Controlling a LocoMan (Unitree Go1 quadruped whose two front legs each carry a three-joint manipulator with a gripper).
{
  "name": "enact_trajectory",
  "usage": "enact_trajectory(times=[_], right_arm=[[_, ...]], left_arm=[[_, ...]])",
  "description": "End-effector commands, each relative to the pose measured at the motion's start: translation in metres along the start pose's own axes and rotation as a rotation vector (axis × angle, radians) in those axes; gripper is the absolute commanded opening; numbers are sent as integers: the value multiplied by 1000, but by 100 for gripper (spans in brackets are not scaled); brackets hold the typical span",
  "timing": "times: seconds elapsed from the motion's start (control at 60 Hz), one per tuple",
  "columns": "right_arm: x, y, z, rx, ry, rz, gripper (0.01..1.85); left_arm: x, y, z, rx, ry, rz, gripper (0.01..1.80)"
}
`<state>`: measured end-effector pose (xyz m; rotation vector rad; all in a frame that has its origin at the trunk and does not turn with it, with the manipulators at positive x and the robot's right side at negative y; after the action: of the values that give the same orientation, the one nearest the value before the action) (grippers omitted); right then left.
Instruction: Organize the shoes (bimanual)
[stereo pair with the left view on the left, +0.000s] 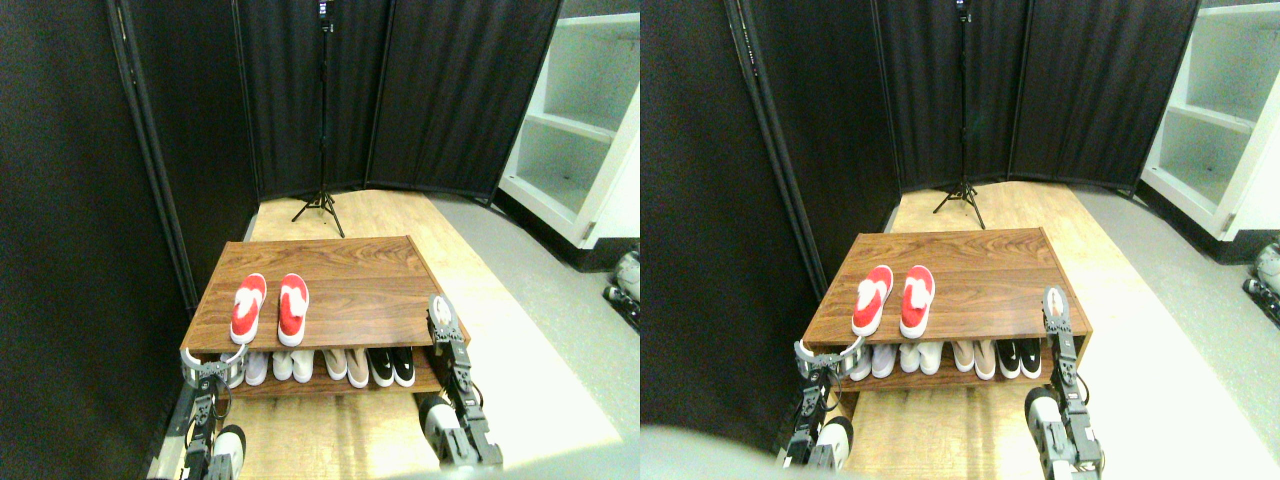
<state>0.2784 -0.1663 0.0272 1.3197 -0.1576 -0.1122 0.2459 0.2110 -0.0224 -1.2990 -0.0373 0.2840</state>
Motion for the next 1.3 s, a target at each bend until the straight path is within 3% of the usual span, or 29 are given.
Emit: enact_trajectory(times=[0.017,0.117,0.217,0.25,0.35,0.533,0.817,0.883,1.067,1.183,1.3], right_arm=[[2,4,-2,21,5,43,1],[2,4,-2,21,1,41,1],[1,5,-2,15,8,47,1],[1,5,-2,19,10,50,1],[1,6,-2,10,13,59,1],[1,6,-2,1,9,55,1],[4,6,-1,3,9,50,1],[5,5,-1,7,11,53,1],[8,5,-2,23,6,46,1],[10,5,-3,20,4,44,1],[11,6,-4,46,-2,25,1]], left_arm=[[9,-11,15,62,-81,-104,61],[16,-13,27,141,-126,-121,36],[29,-11,41,178,-149,-132,39],[37,-13,48,167,-173,-145,23],[49,-17,55,208,-194,-187,1],[73,-16,58,325,-227,-137,1],[104,-4,42,426,-164,-77,1],[105,-2,35,426,-166,-28,1],[113,5,20,422,-134,-4,1],[112,2,5,412,-89,49,1],[115,2,-4,362,-43,53,1]])
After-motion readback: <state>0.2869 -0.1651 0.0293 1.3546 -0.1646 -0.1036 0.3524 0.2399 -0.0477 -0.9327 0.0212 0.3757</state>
